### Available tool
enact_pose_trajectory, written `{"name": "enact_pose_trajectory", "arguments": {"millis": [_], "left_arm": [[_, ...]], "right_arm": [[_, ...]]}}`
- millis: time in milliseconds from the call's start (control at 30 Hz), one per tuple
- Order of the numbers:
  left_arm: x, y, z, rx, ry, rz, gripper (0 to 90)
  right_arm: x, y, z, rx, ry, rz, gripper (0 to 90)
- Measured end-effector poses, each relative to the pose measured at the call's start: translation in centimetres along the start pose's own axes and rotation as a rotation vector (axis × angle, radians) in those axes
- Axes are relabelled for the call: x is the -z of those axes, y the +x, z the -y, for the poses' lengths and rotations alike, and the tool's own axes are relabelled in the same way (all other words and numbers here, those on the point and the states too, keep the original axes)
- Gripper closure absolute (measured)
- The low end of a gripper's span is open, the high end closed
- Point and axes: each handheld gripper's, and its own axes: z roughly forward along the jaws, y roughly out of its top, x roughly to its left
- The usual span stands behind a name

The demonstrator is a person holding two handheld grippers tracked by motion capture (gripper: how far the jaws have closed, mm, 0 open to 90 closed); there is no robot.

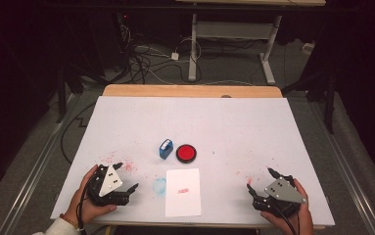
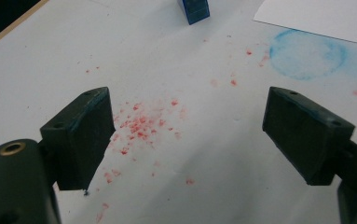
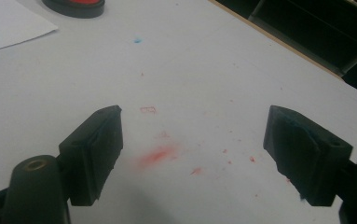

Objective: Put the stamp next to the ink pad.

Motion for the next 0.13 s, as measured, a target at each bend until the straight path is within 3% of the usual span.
{"name": "enact_pose_trajectory", "arguments": {"millis": [133], "left_arm": [[0.08, 0.05, -0.05, 0.009, -0.002, -0.004, 16.0]], "right_arm": [[-0.09, -0.04, 0.1, 0.008, 0.002, -0.009, 20.5]]}}
